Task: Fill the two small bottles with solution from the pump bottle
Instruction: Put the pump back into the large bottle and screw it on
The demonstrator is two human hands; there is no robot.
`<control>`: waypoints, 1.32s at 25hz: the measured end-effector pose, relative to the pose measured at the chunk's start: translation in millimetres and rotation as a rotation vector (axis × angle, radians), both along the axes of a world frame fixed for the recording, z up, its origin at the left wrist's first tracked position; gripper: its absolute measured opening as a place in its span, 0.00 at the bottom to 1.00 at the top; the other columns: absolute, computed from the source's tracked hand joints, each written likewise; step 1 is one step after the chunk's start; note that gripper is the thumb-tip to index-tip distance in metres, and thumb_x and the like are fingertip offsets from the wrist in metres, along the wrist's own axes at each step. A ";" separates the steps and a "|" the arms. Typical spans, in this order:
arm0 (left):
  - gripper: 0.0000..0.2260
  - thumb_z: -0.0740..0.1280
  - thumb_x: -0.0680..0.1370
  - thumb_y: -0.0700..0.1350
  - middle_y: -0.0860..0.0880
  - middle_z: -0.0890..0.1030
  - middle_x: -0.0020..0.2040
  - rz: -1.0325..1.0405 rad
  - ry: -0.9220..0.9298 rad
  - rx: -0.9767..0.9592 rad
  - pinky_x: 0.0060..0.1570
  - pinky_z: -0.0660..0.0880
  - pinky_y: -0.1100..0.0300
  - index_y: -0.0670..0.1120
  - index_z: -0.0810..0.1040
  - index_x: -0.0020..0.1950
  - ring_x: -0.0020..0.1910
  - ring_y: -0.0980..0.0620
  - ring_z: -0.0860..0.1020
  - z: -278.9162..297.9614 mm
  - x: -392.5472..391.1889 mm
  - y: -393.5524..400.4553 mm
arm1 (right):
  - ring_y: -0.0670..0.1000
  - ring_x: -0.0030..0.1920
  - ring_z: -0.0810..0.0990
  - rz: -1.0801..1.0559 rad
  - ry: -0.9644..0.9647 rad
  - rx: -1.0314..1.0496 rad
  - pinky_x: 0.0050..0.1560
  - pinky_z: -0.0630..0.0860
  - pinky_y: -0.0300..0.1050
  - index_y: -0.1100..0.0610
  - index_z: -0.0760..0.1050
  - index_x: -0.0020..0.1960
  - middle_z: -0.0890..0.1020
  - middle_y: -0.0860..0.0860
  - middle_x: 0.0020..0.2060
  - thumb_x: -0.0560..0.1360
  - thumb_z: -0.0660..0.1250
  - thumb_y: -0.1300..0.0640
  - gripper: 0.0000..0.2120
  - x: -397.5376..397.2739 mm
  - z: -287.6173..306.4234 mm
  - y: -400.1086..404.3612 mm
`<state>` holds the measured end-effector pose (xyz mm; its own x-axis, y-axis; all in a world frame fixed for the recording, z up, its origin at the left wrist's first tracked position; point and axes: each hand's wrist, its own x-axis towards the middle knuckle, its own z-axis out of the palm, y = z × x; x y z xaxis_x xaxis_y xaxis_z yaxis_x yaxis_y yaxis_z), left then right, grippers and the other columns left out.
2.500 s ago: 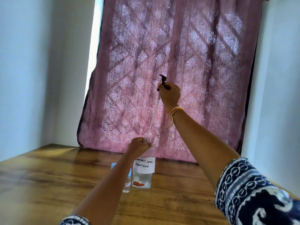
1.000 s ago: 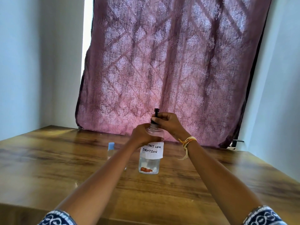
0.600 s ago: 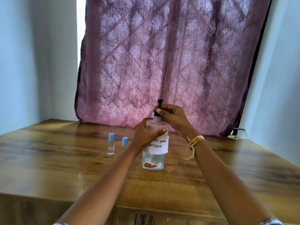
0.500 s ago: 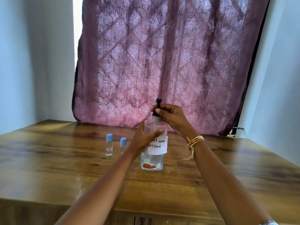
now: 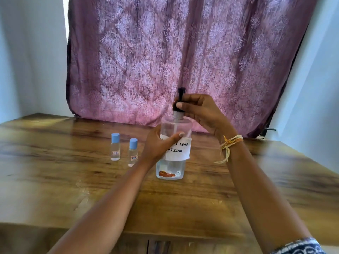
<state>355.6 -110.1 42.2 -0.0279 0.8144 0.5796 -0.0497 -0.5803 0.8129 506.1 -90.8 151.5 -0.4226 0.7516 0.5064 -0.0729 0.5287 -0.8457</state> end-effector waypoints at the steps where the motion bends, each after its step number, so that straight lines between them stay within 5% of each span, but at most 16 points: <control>1: 0.18 0.76 0.64 0.58 0.50 0.86 0.38 0.008 0.007 0.008 0.33 0.79 0.61 0.48 0.82 0.46 0.38 0.50 0.86 0.0 0.7 -0.2 | 0.55 0.45 0.83 -0.065 0.014 0.004 0.53 0.80 0.48 0.65 0.80 0.50 0.84 0.58 0.43 0.69 0.73 0.67 0.09 -2.6 -1.5 -0.1; 5: 0.11 0.76 0.65 0.56 0.51 0.87 0.39 -0.018 -0.020 0.022 0.34 0.79 0.63 0.54 0.83 0.44 0.39 0.51 0.86 1.6 0.5 -2.7 | 0.54 0.39 0.75 -0.257 -0.028 0.077 0.41 0.76 0.46 0.64 0.76 0.46 0.76 0.59 0.36 0.65 0.78 0.61 0.15 -16.2 -6.2 -1.6; 10: 0.07 0.77 0.68 0.51 0.52 0.86 0.38 -0.013 -0.016 0.012 0.33 0.78 0.63 0.55 0.82 0.43 0.38 0.52 0.86 0.9 -0.8 -1.6 | 0.59 0.58 0.79 0.087 0.028 -0.114 0.63 0.75 0.52 0.69 0.66 0.68 0.78 0.66 0.58 0.72 0.64 0.75 0.24 -0.9 1.1 -5.7; 17: 0.18 0.76 0.65 0.58 0.50 0.87 0.41 0.000 -0.012 0.036 0.35 0.78 0.62 0.50 0.82 0.49 0.40 0.52 0.86 -0.2 -0.3 -0.4 | 0.47 0.41 0.83 -0.193 -0.050 -0.023 0.44 0.80 0.38 0.60 0.78 0.53 0.84 0.51 0.40 0.66 0.76 0.66 0.16 -14.2 -0.9 -6.4; 21: 0.14 0.76 0.67 0.53 0.51 0.87 0.40 -0.025 -0.019 0.012 0.35 0.78 0.63 0.50 0.82 0.48 0.40 0.51 0.86 -0.9 -0.4 1.3 | 0.48 0.45 0.81 -0.327 -0.181 0.054 0.49 0.81 0.42 0.60 0.76 0.58 0.82 0.52 0.45 0.66 0.78 0.58 0.22 -22.6 1.2 -10.4; 25: 0.12 0.77 0.68 0.51 0.50 0.87 0.39 -0.031 -0.018 0.015 0.33 0.78 0.63 0.48 0.82 0.48 0.38 0.51 0.86 -2.5 -1.2 1.6 | 0.54 0.55 0.81 -0.026 -0.125 -0.035 0.56 0.79 0.43 0.66 0.70 0.66 0.80 0.61 0.56 0.72 0.67 0.74 0.23 -5.8 9.6 -17.9; 29: 0.19 0.77 0.65 0.58 0.51 0.87 0.40 -0.022 -0.015 -0.004 0.34 0.79 0.61 0.48 0.82 0.49 0.39 0.51 0.86 -2.3 -0.9 0.2 | 0.50 0.44 0.83 -0.245 -0.162 0.029 0.48 0.79 0.40 0.67 0.77 0.58 0.84 0.57 0.42 0.67 0.75 0.68 0.19 -7.5 11.2 -17.0; 33: 0.24 0.76 0.63 0.60 0.48 0.87 0.41 0.004 -0.010 0.001 0.37 0.81 0.57 0.46 0.81 0.51 0.40 0.50 0.86 -3.7 -1.4 1.7 | 0.50 0.34 0.73 -0.499 -0.214 0.134 0.39 0.73 0.47 0.63 0.78 0.49 0.74 0.51 0.30 0.63 0.80 0.51 0.22 -27.6 -2.8 -14.7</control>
<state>354.2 -108.4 38.6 -0.0368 0.8134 0.5805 -0.0556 -0.5816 0.8115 478.4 -105.6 148.6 -0.1355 0.8219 0.5533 0.3797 0.5589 -0.7372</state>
